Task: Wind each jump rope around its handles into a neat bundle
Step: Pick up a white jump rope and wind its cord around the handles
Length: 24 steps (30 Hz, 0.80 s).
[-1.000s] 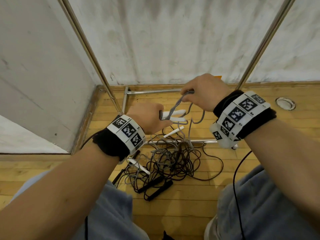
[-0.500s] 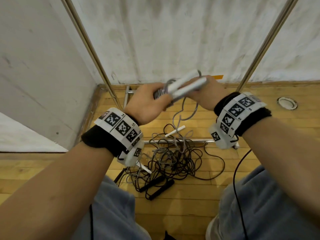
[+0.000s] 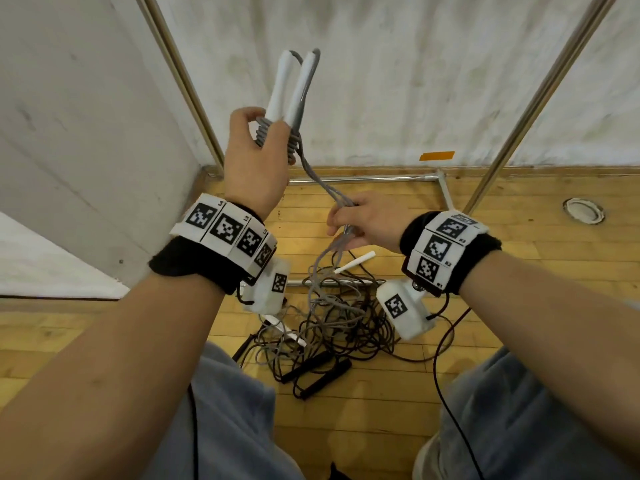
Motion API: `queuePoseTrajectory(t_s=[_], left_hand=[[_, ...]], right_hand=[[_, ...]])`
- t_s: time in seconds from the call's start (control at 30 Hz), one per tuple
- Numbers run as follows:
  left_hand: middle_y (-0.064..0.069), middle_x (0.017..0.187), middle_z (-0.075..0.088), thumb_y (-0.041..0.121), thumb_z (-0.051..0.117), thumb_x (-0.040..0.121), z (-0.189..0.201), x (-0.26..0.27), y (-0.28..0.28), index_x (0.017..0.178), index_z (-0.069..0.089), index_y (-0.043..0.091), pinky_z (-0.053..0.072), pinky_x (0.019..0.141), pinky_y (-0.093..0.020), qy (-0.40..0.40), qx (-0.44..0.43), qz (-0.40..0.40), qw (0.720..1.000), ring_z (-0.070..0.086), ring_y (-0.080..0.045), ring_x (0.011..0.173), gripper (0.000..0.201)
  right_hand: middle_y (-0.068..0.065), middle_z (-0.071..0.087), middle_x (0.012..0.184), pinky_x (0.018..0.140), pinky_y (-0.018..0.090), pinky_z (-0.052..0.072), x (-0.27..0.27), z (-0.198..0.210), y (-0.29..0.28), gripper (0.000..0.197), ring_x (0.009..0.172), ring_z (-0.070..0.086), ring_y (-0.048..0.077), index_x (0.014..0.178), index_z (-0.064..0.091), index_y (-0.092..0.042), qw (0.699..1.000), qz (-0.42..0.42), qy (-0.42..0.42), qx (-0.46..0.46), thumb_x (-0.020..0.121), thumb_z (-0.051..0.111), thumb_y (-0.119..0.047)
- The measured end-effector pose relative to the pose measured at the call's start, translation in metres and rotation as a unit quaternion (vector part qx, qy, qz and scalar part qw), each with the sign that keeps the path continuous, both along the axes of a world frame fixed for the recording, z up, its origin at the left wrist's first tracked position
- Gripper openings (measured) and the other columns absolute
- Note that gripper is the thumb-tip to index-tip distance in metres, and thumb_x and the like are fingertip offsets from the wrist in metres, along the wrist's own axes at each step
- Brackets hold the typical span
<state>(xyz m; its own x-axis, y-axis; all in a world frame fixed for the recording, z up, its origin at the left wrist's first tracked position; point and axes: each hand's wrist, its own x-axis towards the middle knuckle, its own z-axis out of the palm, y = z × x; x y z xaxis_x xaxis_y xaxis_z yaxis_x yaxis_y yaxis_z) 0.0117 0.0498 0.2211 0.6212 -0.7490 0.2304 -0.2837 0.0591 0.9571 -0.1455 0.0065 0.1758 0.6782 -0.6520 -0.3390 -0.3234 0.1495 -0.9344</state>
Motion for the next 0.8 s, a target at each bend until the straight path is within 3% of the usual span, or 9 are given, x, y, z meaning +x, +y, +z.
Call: queuePoseTrajectory(t_s=[0.07, 0.13, 0.23, 0.4, 0.5, 0.57, 0.63, 0.7, 0.8], left_hand=[[0.002, 0.073, 0.062, 0.030, 0.048, 0.084, -0.002, 0.005, -0.001, 0.090, 0.048, 0.031, 0.044, 0.048, -0.029, -0.042, 0.018, 0.009, 0.999, 0.058, -0.015, 0.055, 0.006], [0.002, 0.074, 0.062, 0.032, 0.048, 0.086, -0.006, 0.010, -0.002, 0.088, 0.050, 0.028, 0.050, 0.055, -0.037, -0.080, 0.038, 0.022, 0.996, 0.062, -0.022, 0.064, 0.005], [0.004, 0.078, 0.061, 0.035, 0.048, 0.089, -0.010, 0.019, -0.004, 0.095, 0.053, 0.021, 0.050, 0.057, -0.032, -0.120, 0.058, 0.053, 0.990, 0.059, -0.018, 0.067, 0.016], [-0.004, 0.085, 0.065, 0.034, 0.047, 0.090, -0.007, 0.037, -0.006, 0.088, 0.053, 0.021, 0.048, 0.058, -0.028, -0.115, 0.065, 0.091, 0.987, 0.065, -0.024, 0.080, 0.015], [-0.010, 0.088, 0.067, 0.035, 0.047, 0.090, -0.008, 0.039, -0.006, 0.077, 0.048, 0.027, 0.051, 0.063, -0.035, -0.119, 0.076, 0.097, 0.985, 0.065, -0.026, 0.079, 0.016], [-0.003, 0.082, 0.064, 0.036, 0.047, 0.091, -0.011, 0.041, -0.007, 0.078, 0.048, 0.026, 0.049, 0.058, -0.032, -0.126, 0.087, 0.098, 0.983, 0.059, -0.020, 0.070, 0.017], [0.006, 0.076, 0.056, 0.037, 0.046, 0.092, -0.015, 0.046, -0.009, 0.087, 0.049, 0.022, 0.040, 0.052, -0.023, -0.146, 0.098, 0.107, 0.978, 0.051, -0.011, 0.064, 0.016], [0.009, 0.074, 0.052, 0.038, 0.046, 0.091, -0.018, 0.052, -0.010, 0.090, 0.049, 0.021, 0.036, 0.050, -0.022, -0.154, 0.102, 0.126, 0.975, 0.048, -0.009, 0.062, 0.017], [0.005, 0.075, 0.050, 0.039, 0.045, 0.093, -0.025, 0.059, -0.012, 0.093, 0.048, 0.016, 0.034, 0.054, -0.029, -0.196, 0.147, 0.129, 0.961, 0.047, -0.015, 0.065, 0.023]], right_hand=[[0.009, 0.063, 0.080, 0.055, 0.025, 0.055, -0.001, 0.001, 0.000, 0.011, 0.057, 0.067, 0.018, 0.083, 0.058, -0.008, 0.999, -0.012, -0.027, 0.034, 0.090, 0.051, -0.003], [0.007, 0.059, 0.074, 0.043, 0.023, 0.045, -0.003, 0.002, -0.001, 0.011, 0.043, 0.054, 0.013, 0.083, 0.057, -0.008, 0.999, -0.016, -0.034, 0.026, 0.089, 0.050, -0.001], [0.002, 0.052, 0.067, 0.036, 0.019, 0.027, -0.007, 0.004, -0.003, 0.004, 0.035, 0.032, 0.009, 0.087, 0.057, -0.010, 0.999, -0.009, -0.017, -0.034, 0.090, 0.054, -0.010], [-0.005, 0.042, 0.059, 0.044, 0.021, 0.029, -0.017, 0.006, -0.005, 0.027, 0.038, 0.033, 0.003, 0.081, 0.058, -0.015, 0.971, 0.023, 0.099, -0.218, 0.095, 0.049, -0.036], [-0.007, 0.044, 0.067, 0.055, 0.024, 0.032, -0.020, 0.004, -0.008, 0.032, 0.051, 0.040, 0.003, 0.094, 0.055, -0.011, 0.952, 0.017, 0.138, -0.272, 0.096, 0.043, -0.041], [-0.009, 0.044, 0.072, 0.057, 0.025, 0.032, -0.021, 0.003, -0.007, 0.026, 0.061, 0.042, 0.006, 0.099, 0.050, -0.015, 0.936, -0.020, 0.141, -0.322, 0.096, 0.044, -0.040], [-0.003, 0.048, 0.069, 0.058, 0.030, 0.032, -0.021, 0.004, -0.007, 0.030, 0.062, 0.044, 0.014, 0.088, 0.053, -0.010, 0.917, -0.034, 0.130, -0.374, 0.096, 0.046, -0.038], [0.005, 0.056, 0.071, 0.064, 0.034, 0.036, -0.022, 0.006, -0.008, 0.036, 0.067, 0.050, 0.020, 0.081, 0.061, -0.013, 0.903, 0.008, 0.173, -0.393, 0.097, 0.042, -0.039], [-0.002, 0.050, 0.064, 0.062, 0.031, 0.036, -0.022, 0.011, -0.007, 0.037, 0.060, 0.047, 0.015, 0.073, 0.058, -0.023, 0.908, 0.082, 0.216, -0.350, 0.099, 0.037, -0.038]])
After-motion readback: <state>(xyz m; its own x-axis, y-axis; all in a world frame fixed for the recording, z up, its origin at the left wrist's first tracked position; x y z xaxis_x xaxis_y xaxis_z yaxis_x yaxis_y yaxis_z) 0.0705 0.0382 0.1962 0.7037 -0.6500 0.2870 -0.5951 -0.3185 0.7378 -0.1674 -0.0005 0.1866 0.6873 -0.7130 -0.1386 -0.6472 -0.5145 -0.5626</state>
